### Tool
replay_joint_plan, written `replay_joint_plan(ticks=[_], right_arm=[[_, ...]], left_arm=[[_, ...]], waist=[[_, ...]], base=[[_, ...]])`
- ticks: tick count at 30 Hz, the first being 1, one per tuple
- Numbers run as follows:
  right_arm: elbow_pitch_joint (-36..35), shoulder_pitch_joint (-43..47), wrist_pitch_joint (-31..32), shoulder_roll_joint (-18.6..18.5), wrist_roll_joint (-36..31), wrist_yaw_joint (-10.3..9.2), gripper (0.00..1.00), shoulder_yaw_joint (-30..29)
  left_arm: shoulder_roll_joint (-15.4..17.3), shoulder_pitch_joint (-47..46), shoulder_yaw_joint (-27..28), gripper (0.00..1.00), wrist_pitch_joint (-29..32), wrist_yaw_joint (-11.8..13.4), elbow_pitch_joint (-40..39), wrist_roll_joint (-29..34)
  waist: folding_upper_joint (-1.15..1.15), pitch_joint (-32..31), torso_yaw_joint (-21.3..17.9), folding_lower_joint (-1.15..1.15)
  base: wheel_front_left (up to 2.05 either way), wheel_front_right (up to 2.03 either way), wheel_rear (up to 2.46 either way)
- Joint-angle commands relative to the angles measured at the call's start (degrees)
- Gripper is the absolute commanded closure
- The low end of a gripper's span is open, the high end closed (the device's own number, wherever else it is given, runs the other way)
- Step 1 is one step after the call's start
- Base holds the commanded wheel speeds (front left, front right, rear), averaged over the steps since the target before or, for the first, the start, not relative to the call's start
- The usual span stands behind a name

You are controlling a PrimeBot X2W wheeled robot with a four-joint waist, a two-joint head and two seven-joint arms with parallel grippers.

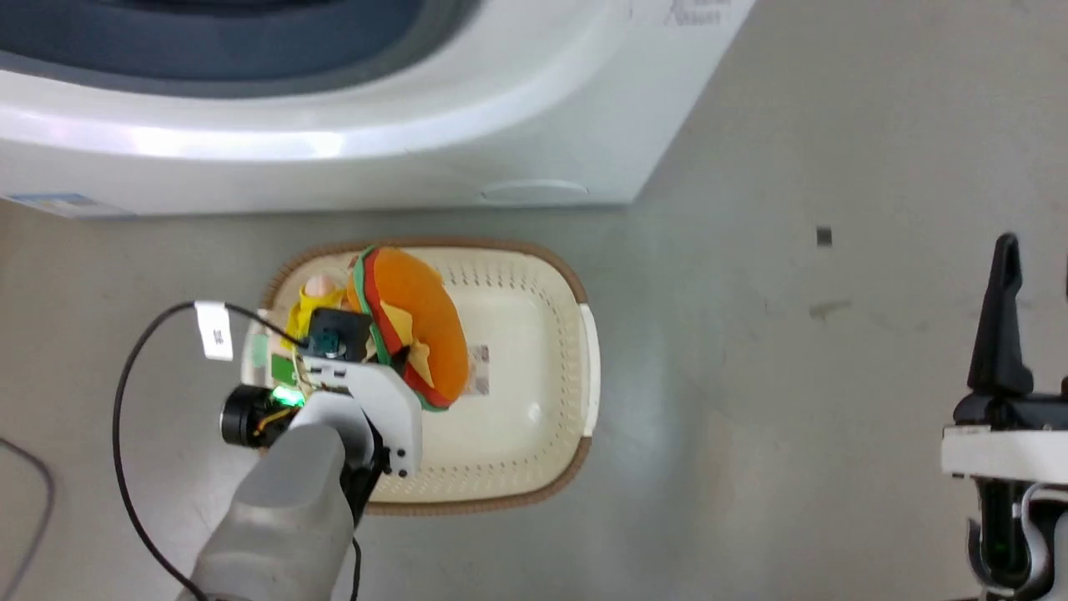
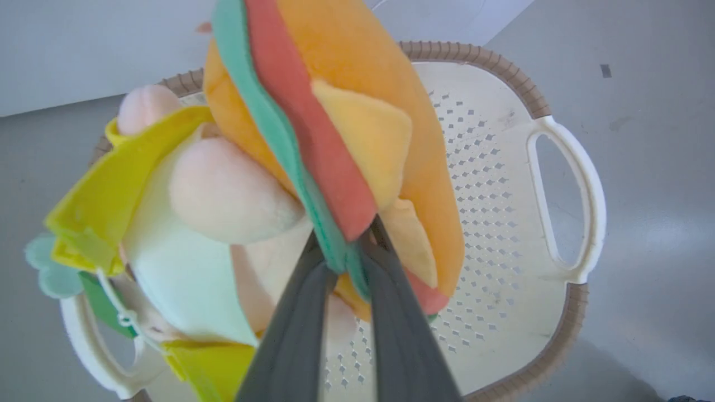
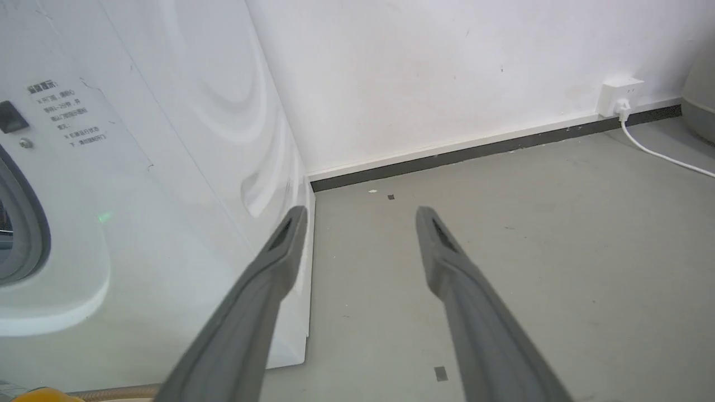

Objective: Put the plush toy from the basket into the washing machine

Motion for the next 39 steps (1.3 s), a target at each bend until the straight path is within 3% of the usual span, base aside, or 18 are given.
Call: replay_joint_plan(ticks=[1, 9, 22, 32, 39], right_arm=[[0.47, 1.56, -0.25, -0.01, -0.51, -0.04, 0.00, -0.10], [1.61, 6.00, -0.25, -0.01, -1.20, -0.04, 0.00, -0.18], [2.56, 10.08, -0.25, -0.01, -1.86, -0.04, 0.00, 0.18], [1.77, 8.46, -0.25, -0.01, -1.66, -0.04, 0.00, 1.31], [0.98, 4.33, -0.25, -0.01, -1.04, -0.04, 0.00, 1.85]], left_arm=[[-0.41, 1.45, 0.01, 1.00, -1.71, -0.30, -0.45, -0.66], [-0.51, 6.11, 1.52, 1.00, -4.52, 0.27, -6.02, -2.15], [2.88, 16.22, 7.79, 1.00, -4.59, 7.10, -33.76, 3.19], [3.38, 13.70, 11.50, 1.00, -4.59, 8.51, -38.79, 6.23], [4.83, 4.04, 13.57, 1.00, -4.60, 8.23, -36.81, 8.04]], waist=[[0.00, -5.33, 2.54, 0.00], [0.00, -12.43, 4.88, 0.00], [0.00, -18.57, 6.45, 0.00], [0.00, -15.20, 4.23, 0.00], [0.00, -7.73, 0.89, 0.00]], base=[[0.00, 0.00, 0.00], [0.00, 0.00, 0.00], [0.00, 0.00, 0.00], [0.00, 0.00, 0.00], [0.00, 0.00, 0.00]])
